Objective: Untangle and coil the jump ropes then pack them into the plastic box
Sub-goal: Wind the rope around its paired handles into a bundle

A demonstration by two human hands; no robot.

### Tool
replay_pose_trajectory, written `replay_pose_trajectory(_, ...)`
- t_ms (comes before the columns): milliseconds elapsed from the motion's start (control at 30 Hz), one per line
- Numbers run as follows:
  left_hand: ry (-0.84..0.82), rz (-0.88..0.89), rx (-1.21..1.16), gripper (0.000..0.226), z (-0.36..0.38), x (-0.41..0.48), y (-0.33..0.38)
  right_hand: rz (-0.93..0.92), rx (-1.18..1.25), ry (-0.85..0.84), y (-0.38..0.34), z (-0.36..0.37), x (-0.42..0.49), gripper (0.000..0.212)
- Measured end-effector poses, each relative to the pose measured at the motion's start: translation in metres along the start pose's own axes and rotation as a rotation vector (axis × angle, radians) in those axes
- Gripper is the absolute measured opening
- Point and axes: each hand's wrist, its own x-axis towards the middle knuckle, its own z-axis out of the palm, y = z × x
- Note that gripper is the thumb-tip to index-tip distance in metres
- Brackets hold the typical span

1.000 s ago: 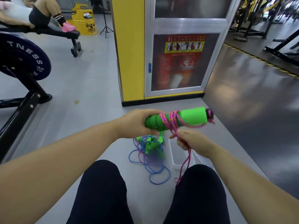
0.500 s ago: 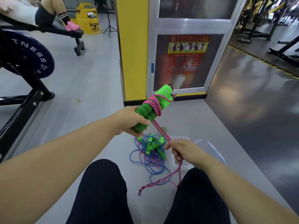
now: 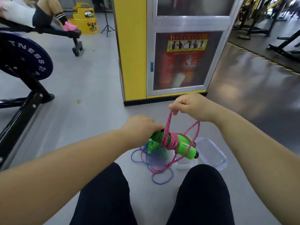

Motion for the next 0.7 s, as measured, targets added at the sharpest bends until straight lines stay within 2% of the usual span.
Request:
replay_pose_trajectory(33, 0.012, 0.052, -0.017, 0.054, -0.001, -0.003, 0.001, -0.003, -0.026, -0.031, 0.009, -0.002, 0.002, 0.021)
replay_pose_trajectory(133, 0.090, 0.084, -0.196, 0.058, -0.005, -0.009, 0.001, 0.048, 0.197, -0.086, 0.030, 0.008, -0.005, 0.010)
replay_pose_trajectory(200, 0.140, 0.094, -0.281, 0.066, -0.006, -0.011, 0.000, 0.103, 0.263, -0.098, 0.044, 0.019, -0.011, 0.021)
replay_pose_trajectory(267, 0.141, 0.126, -0.310, 0.080, -0.004, -0.012, -0.004, 0.153, 0.301, -0.147, 0.057, 0.028, -0.019, 0.043)
replay_pose_trajectory(300, 0.142, 0.147, -0.319, 0.085, -0.004, -0.013, -0.005, 0.174, 0.308, -0.183, 0.063, 0.032, -0.022, 0.047)
replay_pose_trajectory(333, 0.141, 0.164, -0.334, 0.086, -0.002, -0.014, -0.007, 0.206, 0.330, -0.188, 0.068, 0.037, -0.024, 0.042)
replay_pose_trajectory(400, 0.143, 0.172, -0.411, 0.087, -0.002, -0.014, -0.009, 0.258, 0.451, -0.190, 0.075, 0.047, -0.033, 0.021)
replay_pose_trajectory(467, 0.142, 0.161, -0.563, 0.084, -0.001, -0.014, -0.013, 0.192, 0.502, -0.146, 0.081, 0.056, -0.042, 0.017)
replay_pose_trajectory(533, 0.148, 0.134, -0.762, 0.076, 0.001, -0.014, -0.015, 0.135, 0.396, -0.166, 0.081, 0.066, -0.049, 0.025)
replay_pose_trajectory(633, 0.135, 0.011, -1.011, 0.072, 0.004, -0.013, -0.013, 0.212, 0.416, -0.181, 0.076, 0.086, -0.050, 0.028)
replay_pose_trajectory(700, 0.138, -0.095, -1.060, 0.063, 0.007, -0.007, -0.012, 0.267, 0.437, -0.186, 0.070, 0.099, -0.052, 0.032)
